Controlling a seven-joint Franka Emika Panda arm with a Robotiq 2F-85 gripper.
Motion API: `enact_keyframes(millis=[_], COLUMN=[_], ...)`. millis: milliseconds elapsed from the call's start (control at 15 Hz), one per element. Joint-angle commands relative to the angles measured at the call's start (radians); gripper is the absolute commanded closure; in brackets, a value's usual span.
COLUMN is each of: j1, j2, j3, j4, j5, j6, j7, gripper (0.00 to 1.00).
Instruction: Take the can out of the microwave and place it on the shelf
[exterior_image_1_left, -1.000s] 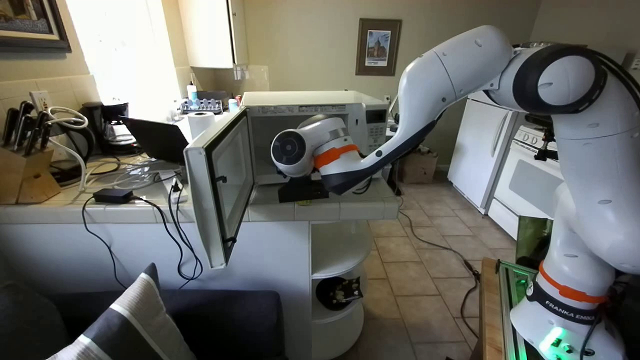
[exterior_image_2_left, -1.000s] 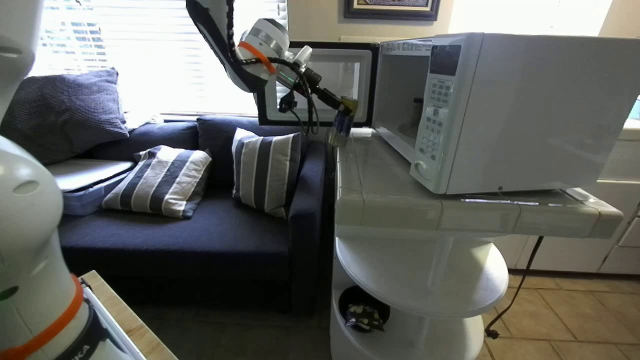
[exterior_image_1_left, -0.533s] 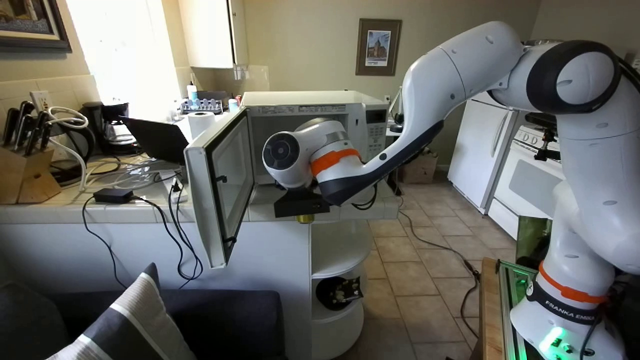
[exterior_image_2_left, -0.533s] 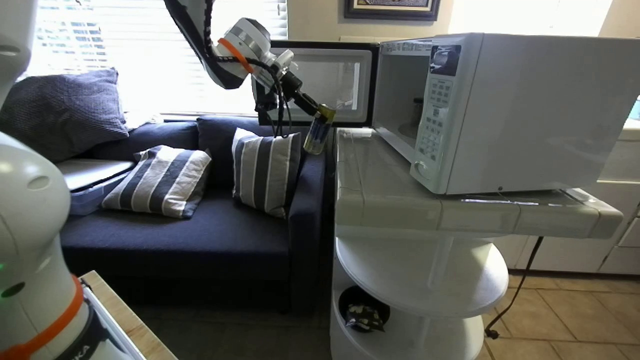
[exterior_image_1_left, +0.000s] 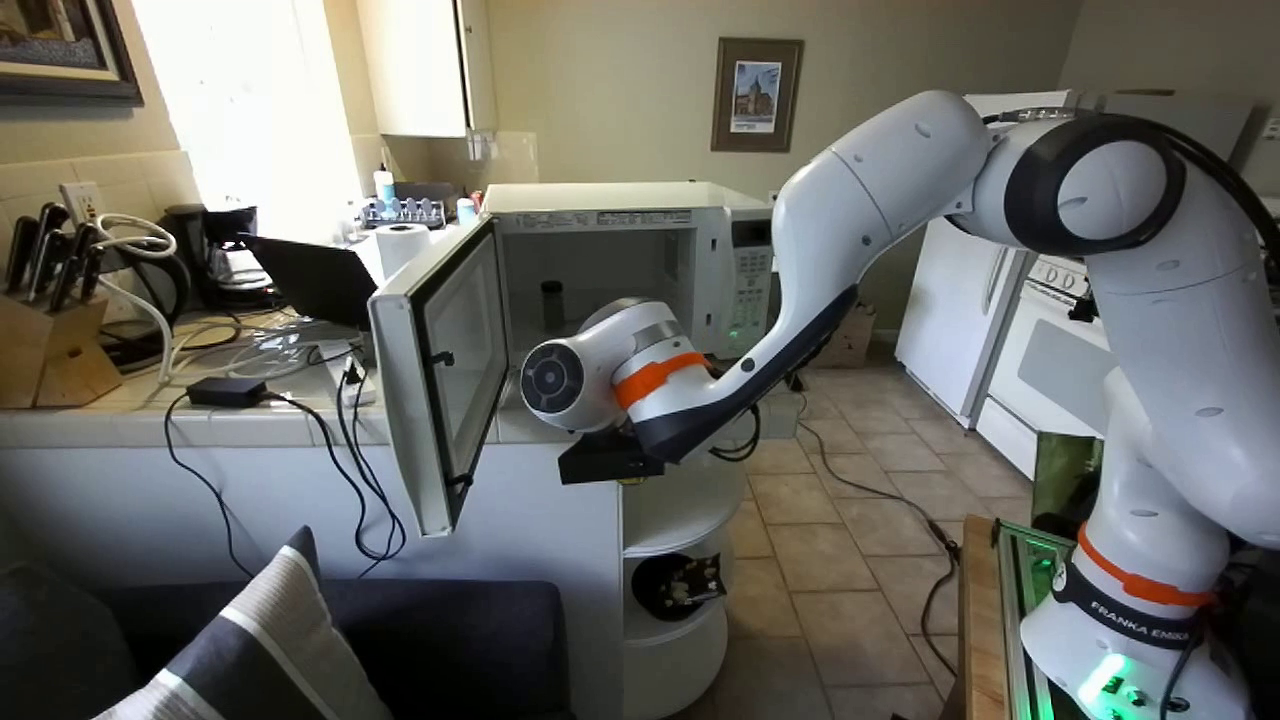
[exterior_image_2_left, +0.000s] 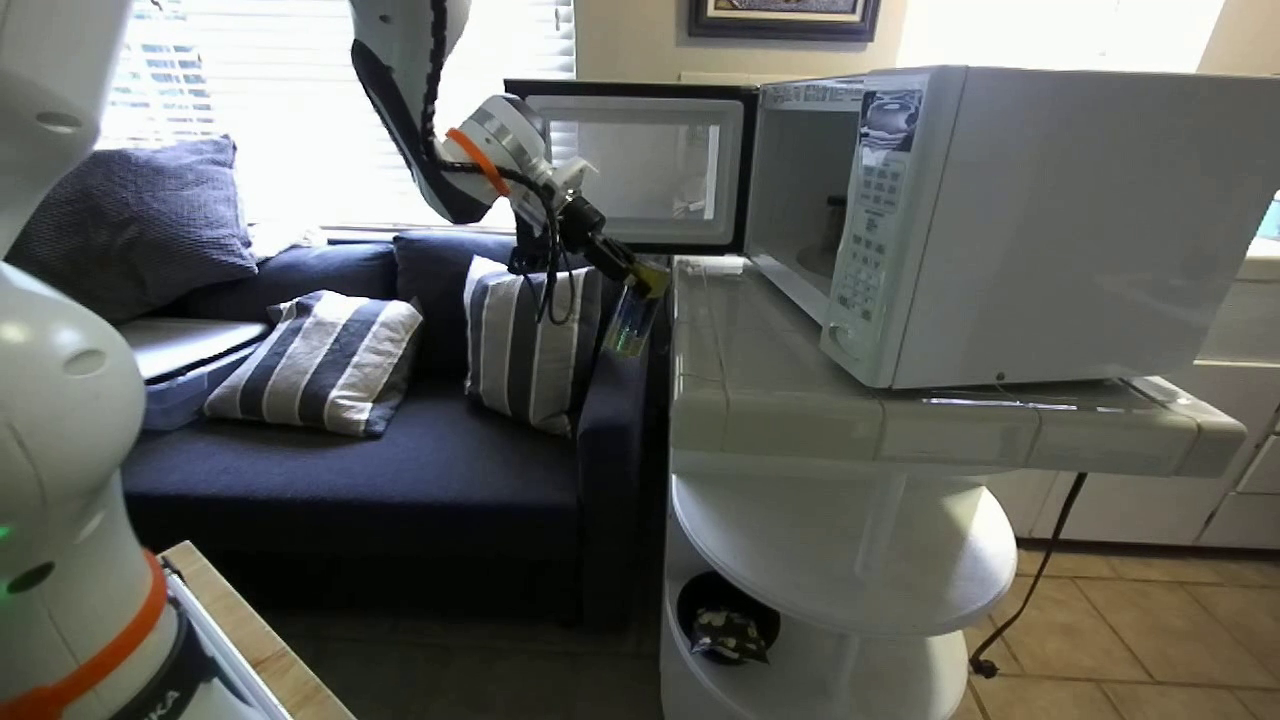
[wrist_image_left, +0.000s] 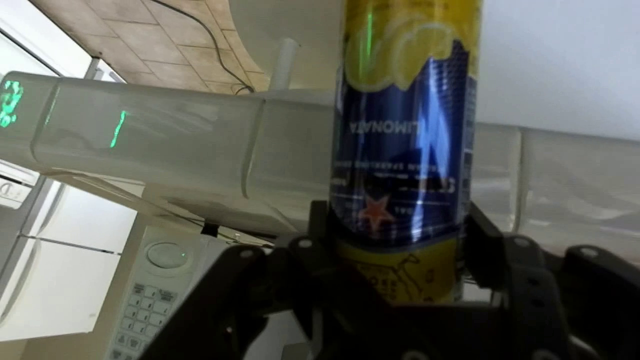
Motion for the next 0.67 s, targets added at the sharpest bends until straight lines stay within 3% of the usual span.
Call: enact_keyframes(millis=[0, 400, 467, 600], j1=[0.016, 0.027, 0.027, 0.050], j2=[0.010, 0.020, 0.020, 0.058], j3=[-0.011, -0.009, -0.009, -0.006], j4=[0.004, 0.014, 0.014, 0.054], j5=[0.006, 0.006, 0.006, 0.006], j6=[0.005, 0.006, 0.006, -0.026], j7=[-0.001, -0.001, -0.001, 0.005], gripper=[0.37, 0.37, 0.62, 0.62])
